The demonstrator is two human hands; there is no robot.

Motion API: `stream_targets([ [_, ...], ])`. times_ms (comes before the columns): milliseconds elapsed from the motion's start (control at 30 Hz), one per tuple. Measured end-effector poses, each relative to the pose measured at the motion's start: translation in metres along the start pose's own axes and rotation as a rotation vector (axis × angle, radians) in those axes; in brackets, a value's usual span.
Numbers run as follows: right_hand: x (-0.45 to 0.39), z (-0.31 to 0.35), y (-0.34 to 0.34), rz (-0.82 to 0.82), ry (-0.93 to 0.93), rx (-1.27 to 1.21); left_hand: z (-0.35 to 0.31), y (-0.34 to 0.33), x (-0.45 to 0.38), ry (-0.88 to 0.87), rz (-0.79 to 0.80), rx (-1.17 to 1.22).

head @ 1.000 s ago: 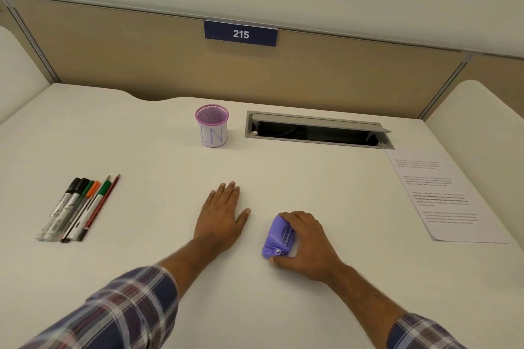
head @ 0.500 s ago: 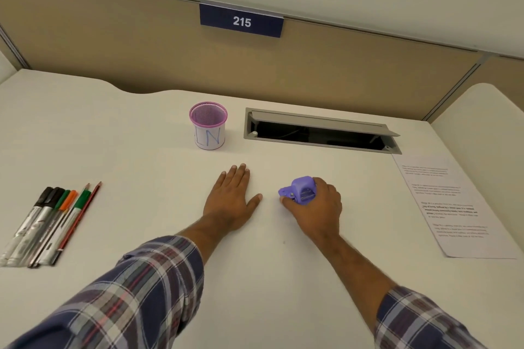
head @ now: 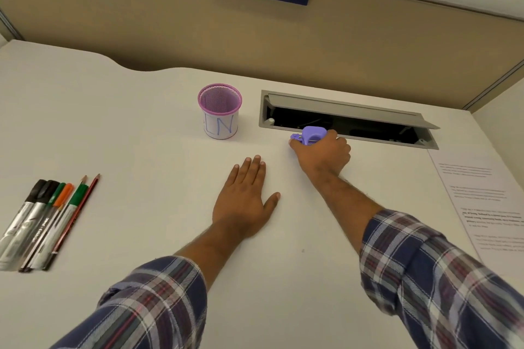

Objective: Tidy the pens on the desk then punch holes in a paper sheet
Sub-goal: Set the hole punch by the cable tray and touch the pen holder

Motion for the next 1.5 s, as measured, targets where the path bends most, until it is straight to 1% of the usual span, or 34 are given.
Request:
stream_targets([
  [400, -0.015, -0.002, -0.028, 0.015, -0.017, 0.035, 0.000, 0.000, -0.001, 0.013, 0.015, 0.001],
  [533, -0.015, -0.006, -0.025, 0.094, -0.041, 0.033, 0.000, 0.002, -0.001, 0.012, 0.021, -0.008],
  [600, -0.011, -0.009, -0.019, 0.107, -0.039, 0.018, 0.000, 0.002, -0.001, 0.010, 0.019, -0.013],
  [733, 0.013, -0.028, 0.002, 0.020, 0.078, -0.026, 0.001, 0.002, -0.001, 0.015, 0.020, -0.029],
  [800, 0.030, -0.042, 0.017, 0.009, 0.153, -0.063, 0.001, 0.001, -0.002, 0.015, 0.024, -0.035],
  [1033, 0.104, -0.089, 0.070, 0.130, 0.309, -0.252, 0.001, 0.001, -0.001, 0.011, 0.015, -0.047],
  [1167, 0.136, -0.110, 0.086, 0.211, 0.303, -0.270, 0.001, 0.000, -0.001, 0.013, 0.014, -0.054],
  [1300, 0.155, -0.118, 0.092, 0.306, 0.366, -0.239, 0.001, 0.000, -0.002, 0.012, 0.014, -0.060],
  [1433, 0.163, -0.110, 0.093, 0.459, 0.399, -0.191, 0.001, 0.002, -0.001, 0.013, 0.013, -0.059],
  [1500, 0.164, -0.105, 0.092, 0.496, 0.409, -0.152, 0.000, 0.004, -0.001, 0.011, 0.015, -0.059],
])
Point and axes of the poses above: each hand's wrist, its own x-axis away from the middle knuckle, its own y-axis out of the back of the hand, z = x × y, the point moved 1 cm from there along -x, towards the middle knuckle, and after that the axes turned 14 degrees about -x, right-handed, at the moved point
